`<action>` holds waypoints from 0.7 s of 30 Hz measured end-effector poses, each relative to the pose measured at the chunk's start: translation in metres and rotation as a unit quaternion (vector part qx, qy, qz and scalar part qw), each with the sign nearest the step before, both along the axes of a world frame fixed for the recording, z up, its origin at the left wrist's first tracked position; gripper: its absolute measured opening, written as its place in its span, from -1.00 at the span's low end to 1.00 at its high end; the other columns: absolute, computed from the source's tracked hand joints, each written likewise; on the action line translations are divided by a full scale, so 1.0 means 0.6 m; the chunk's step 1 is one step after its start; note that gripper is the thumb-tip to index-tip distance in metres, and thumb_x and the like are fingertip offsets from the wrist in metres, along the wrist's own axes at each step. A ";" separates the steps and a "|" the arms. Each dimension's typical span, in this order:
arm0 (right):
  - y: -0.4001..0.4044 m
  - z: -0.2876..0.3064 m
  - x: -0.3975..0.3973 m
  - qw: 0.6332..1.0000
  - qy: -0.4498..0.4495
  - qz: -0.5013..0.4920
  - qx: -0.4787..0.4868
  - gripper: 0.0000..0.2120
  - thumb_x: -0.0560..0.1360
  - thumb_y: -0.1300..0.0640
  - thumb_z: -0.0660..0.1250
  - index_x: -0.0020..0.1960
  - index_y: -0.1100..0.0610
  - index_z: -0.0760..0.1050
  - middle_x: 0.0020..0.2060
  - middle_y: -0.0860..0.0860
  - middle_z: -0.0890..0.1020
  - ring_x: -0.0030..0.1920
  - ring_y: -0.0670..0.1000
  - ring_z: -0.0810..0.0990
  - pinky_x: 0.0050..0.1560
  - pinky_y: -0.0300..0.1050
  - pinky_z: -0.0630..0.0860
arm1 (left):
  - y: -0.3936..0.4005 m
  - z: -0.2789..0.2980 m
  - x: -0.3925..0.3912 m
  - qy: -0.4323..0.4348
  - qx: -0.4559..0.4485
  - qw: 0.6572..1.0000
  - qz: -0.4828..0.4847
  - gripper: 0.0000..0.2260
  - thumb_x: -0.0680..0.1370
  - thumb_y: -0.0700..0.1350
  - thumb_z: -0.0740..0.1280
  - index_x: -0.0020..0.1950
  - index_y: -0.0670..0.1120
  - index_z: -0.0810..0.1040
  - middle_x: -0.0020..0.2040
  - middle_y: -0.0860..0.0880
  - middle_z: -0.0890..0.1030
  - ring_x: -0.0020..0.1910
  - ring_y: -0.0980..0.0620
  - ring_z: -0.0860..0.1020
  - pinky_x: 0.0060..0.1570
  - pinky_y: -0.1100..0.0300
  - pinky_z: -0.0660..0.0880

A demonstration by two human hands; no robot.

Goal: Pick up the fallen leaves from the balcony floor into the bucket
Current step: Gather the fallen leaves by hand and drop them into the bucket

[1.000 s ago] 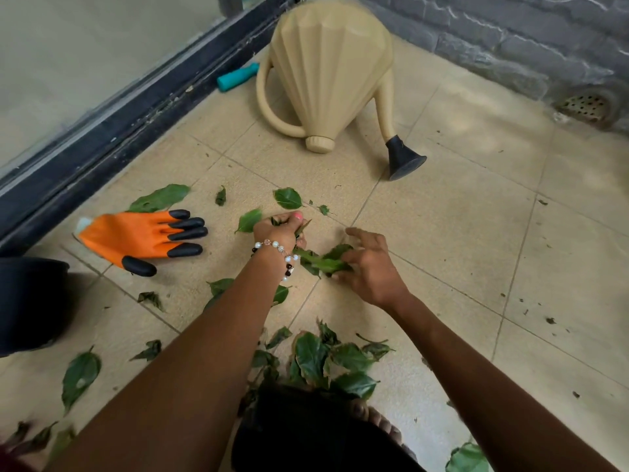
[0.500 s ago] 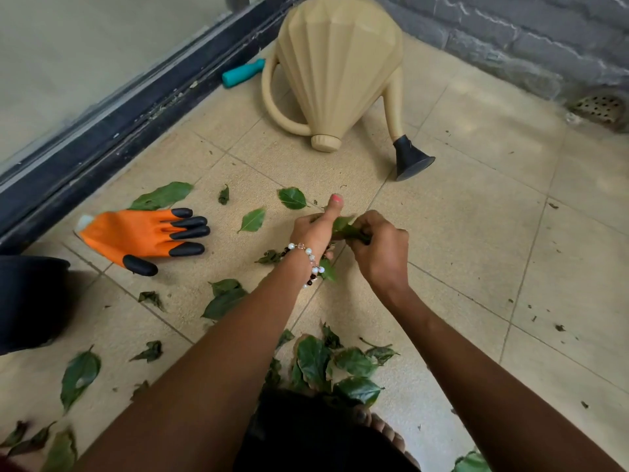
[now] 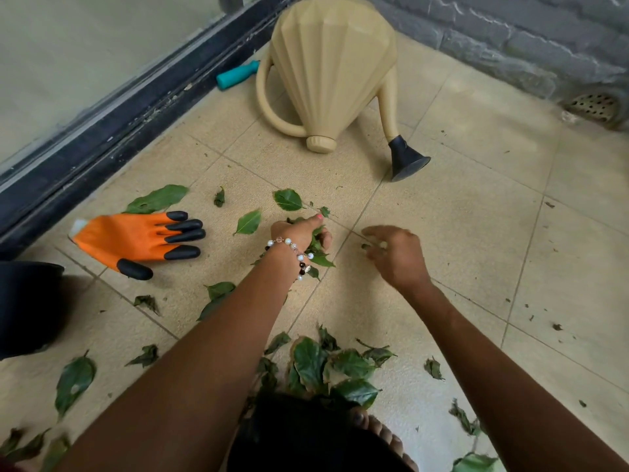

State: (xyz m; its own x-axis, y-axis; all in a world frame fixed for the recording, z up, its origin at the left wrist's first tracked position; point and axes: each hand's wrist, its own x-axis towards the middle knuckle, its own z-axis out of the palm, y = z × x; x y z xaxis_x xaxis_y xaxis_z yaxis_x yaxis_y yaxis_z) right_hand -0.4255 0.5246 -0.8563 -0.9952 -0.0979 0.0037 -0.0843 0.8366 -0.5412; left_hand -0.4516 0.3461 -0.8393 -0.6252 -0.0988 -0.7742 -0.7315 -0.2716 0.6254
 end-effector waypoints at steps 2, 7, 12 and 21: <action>-0.003 -0.035 0.018 0.993 0.008 0.079 0.092 -0.79 0.44 0.33 0.39 0.06 0.17 0.63 0.06 0.10 0.65 0.02 0.17 0.60 0.03 -0.04 0.56 | -0.007 0.000 0.006 -0.005 0.008 1.000 0.012 -0.69 0.63 -0.28 0.21 -0.32 -0.17 0.34 -0.52 -0.10 0.41 -0.56 0.03 0.39 -0.38 0.27 0.51; -0.040 -0.023 0.020 0.992 0.041 0.061 0.099 -0.77 0.42 0.45 0.32 -0.05 0.24 0.66 -0.14 0.14 0.68 -0.07 0.15 0.60 -0.11 -0.04 0.56 | -0.005 -0.005 0.007 0.044 0.007 0.997 0.063 -0.90 0.52 -0.48 0.27 -0.05 -0.33 0.53 -0.25 -0.28 0.59 -0.52 -0.01 0.51 -0.44 0.27 0.51; -0.089 0.019 -0.060 0.996 0.048 0.072 -0.008 -0.70 0.45 0.36 0.39 0.17 0.21 0.60 0.11 0.14 0.64 0.11 0.10 0.60 0.15 -0.13 0.49 | -0.019 -0.025 -0.004 0.057 -0.033 0.992 0.111 -0.88 0.54 -0.36 0.35 -0.20 -0.26 0.53 -0.28 -0.15 0.60 -0.60 0.14 0.44 -0.61 0.33 0.34; -0.132 -0.011 -0.102 0.988 -0.002 0.104 0.117 -0.75 0.58 0.28 0.22 0.18 0.15 0.58 0.07 0.12 0.59 0.08 0.05 0.50 0.08 -0.16 0.45 | -0.090 -0.031 -0.011 0.058 0.013 0.975 0.213 -0.80 0.56 -0.21 0.39 -0.25 -0.23 0.51 -0.36 -0.12 0.57 -0.61 0.14 0.36 -0.63 0.35 0.28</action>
State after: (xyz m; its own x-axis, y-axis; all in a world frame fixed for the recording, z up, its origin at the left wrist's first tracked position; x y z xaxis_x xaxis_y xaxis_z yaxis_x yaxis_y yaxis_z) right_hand -0.4867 0.4455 -0.8628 -0.9533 -0.2982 -0.0471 -0.2662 0.9038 -0.3351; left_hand -0.4580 0.2923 -0.8580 -0.6151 -0.3504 -0.7063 -0.4730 -0.5528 0.6861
